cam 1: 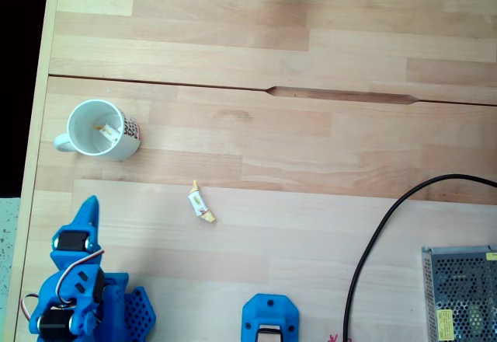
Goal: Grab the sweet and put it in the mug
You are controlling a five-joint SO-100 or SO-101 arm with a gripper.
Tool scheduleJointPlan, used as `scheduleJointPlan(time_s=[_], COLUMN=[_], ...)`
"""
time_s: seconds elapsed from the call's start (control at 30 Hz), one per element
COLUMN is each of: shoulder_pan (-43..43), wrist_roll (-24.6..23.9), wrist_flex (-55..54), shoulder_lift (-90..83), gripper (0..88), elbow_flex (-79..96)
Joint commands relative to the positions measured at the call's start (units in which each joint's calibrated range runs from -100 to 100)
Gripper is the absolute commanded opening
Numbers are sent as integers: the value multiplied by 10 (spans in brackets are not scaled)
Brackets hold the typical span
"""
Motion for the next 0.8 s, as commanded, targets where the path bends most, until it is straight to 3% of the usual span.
scheduleJointPlan(time_s=[0.0,0.47,0.63,0.77], shoulder_pan=[29,80,81,88], wrist_roll=[0,-30,-33,-28], wrist_flex=[17,148,275,282], shoulder_lift=[9,490,579,595], gripper=[32,32,32,32], elbow_flex=[-47,-427,-494,-482])
